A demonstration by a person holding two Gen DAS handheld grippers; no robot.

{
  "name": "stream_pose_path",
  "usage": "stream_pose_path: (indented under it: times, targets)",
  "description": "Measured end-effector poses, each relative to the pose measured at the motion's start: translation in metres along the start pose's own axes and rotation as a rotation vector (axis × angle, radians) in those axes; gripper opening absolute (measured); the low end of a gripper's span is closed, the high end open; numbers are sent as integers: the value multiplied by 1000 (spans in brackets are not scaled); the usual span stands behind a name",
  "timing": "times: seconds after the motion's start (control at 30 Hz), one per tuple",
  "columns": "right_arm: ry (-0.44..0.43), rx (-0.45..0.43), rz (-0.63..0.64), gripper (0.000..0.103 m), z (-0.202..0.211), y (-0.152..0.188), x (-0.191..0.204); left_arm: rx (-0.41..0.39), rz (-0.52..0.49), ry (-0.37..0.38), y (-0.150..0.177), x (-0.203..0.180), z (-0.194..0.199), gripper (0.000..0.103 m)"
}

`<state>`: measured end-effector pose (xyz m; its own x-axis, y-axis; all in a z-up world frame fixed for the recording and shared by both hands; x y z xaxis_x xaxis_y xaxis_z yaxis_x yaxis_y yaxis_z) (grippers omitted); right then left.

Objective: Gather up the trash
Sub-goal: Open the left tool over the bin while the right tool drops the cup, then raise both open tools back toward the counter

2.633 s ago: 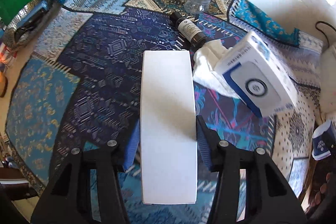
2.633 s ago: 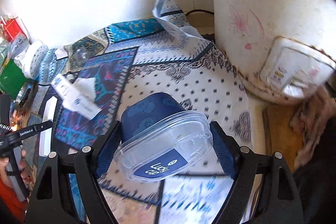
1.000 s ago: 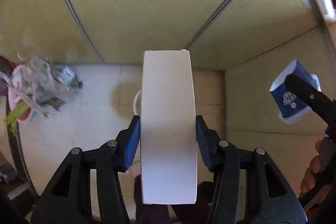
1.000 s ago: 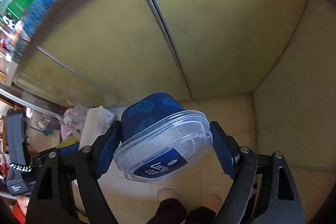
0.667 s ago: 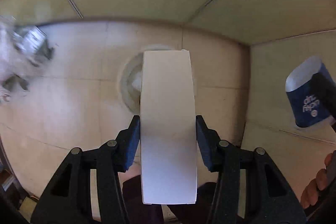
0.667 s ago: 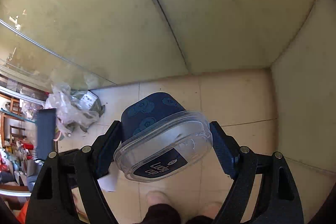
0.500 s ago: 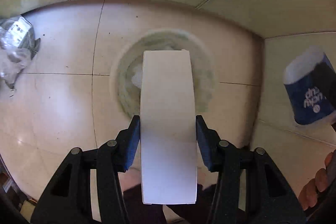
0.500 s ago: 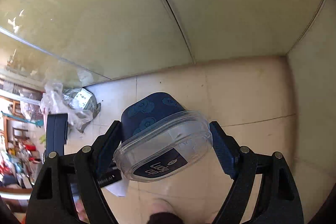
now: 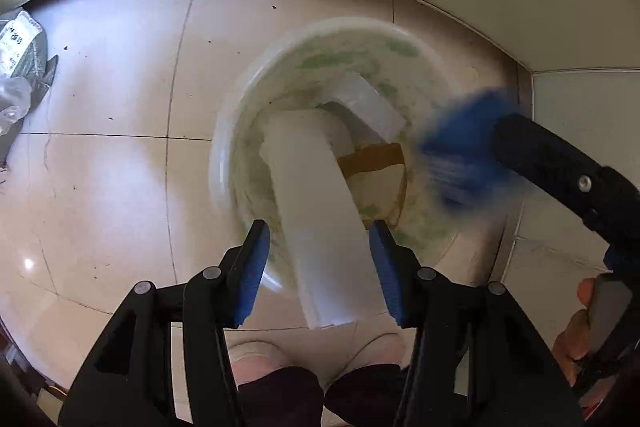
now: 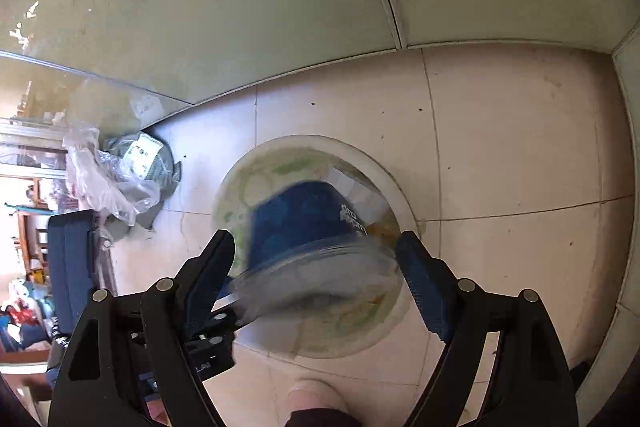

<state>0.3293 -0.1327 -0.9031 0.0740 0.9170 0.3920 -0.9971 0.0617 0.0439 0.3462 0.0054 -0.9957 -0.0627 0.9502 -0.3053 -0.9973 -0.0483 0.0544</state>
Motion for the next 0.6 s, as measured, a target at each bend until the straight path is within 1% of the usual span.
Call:
stream_pose_path:
  times: [0.17,0.27,0.33,0.43,0.53,0.6]
  targets:
    - [29,21,37,81,11,1,4,-21,8,-31,6,2,26,50]
    - [28,18,39,81,31,0,7,-32,21,-55,11,-4,57,50]
    - [35,4,45,81,62,1,17,-45,25,-76,14,-8,84,50]
    - [36,-20,49,81,109,2,39,-76,35,-82,15,-24,142,50]
    - [39,-64,62,81,186,1,64,-122,35,-72,15,-46,220,50]
    - [32,-99,69,81,236,0,83,-158,21,-92,16,-65,271,50]
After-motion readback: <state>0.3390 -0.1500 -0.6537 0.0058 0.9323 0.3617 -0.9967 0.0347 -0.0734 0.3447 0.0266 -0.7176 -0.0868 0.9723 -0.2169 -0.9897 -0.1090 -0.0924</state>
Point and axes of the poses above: each gripper's, at about its wrist camera, not at the fingertips, and z roughly against the way its jaws point, x to its left, y to its underside, the point moved 7 cm from there along -z, roughly the way its jaws point, and after that the axes turned 10 degrees about -z, right-handed, at the moved point
